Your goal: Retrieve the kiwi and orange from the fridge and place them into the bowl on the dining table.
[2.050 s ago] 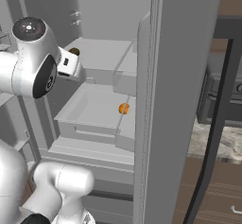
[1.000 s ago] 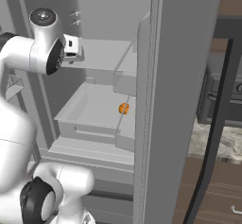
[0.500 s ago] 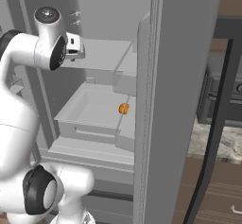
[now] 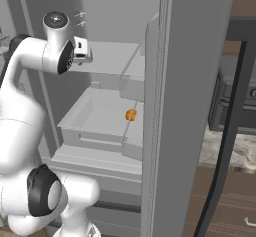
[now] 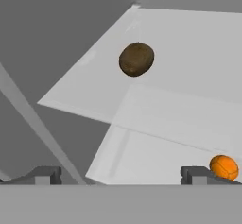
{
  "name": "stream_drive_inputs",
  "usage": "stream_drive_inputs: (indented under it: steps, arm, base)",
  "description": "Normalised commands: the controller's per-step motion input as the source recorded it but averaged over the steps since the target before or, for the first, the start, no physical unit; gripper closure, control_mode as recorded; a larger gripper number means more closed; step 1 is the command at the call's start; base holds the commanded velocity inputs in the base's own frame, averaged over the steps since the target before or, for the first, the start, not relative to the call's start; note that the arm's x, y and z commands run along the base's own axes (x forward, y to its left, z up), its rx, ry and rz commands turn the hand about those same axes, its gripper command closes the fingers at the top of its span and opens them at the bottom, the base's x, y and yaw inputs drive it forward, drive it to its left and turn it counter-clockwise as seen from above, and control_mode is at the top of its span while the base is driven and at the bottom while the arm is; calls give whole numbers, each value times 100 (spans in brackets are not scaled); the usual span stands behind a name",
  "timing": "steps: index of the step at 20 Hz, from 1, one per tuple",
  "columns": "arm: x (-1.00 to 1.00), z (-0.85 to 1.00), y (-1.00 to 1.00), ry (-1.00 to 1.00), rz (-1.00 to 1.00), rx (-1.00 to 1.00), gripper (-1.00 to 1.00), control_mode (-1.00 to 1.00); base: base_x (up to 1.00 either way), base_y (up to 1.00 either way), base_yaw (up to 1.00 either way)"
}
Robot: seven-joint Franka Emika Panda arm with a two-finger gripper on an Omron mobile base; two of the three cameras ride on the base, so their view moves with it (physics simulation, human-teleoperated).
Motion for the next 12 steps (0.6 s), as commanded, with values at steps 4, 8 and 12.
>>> stream_drive_inputs:
  steps: [4,8,12]
  arm:
    - [47,0,0,0,0,0,-100,-100]
    - [41,0,1,1,0,0,-100,-100]
    - [27,0,12,0,0,0,-100,-100]
  base:
    - [0,0,0]
    - [0,0,0]
    - [0,0,0]
